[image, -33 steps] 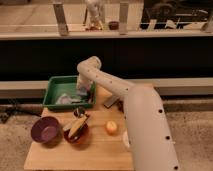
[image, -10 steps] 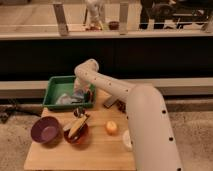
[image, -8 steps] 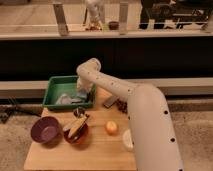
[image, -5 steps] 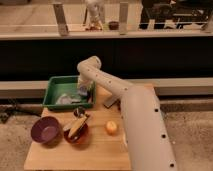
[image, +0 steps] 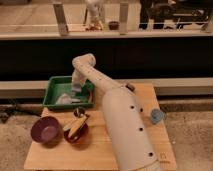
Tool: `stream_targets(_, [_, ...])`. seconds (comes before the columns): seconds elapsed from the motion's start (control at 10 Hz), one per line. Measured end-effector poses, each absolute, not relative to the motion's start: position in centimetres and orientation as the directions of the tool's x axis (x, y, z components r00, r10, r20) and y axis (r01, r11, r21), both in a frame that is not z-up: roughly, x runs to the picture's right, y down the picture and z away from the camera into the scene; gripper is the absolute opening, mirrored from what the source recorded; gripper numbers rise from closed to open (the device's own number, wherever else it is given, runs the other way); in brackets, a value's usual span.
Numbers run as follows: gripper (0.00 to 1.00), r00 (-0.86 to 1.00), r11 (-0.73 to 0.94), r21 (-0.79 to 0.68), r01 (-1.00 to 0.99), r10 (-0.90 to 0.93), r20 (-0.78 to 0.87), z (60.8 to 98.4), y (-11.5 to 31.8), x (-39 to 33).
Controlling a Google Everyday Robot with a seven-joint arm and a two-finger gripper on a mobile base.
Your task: Wipe tray with sponge
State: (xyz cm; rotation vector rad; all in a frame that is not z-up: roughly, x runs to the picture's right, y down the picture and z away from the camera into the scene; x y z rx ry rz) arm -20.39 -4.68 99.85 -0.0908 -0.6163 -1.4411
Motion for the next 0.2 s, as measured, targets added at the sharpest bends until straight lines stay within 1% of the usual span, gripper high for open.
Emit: stream_targets(0.2, [0.00, -0.040, 0.134, 0.340, 0.931, -0.888, 0.459, 99.10, -2.85, -22.23])
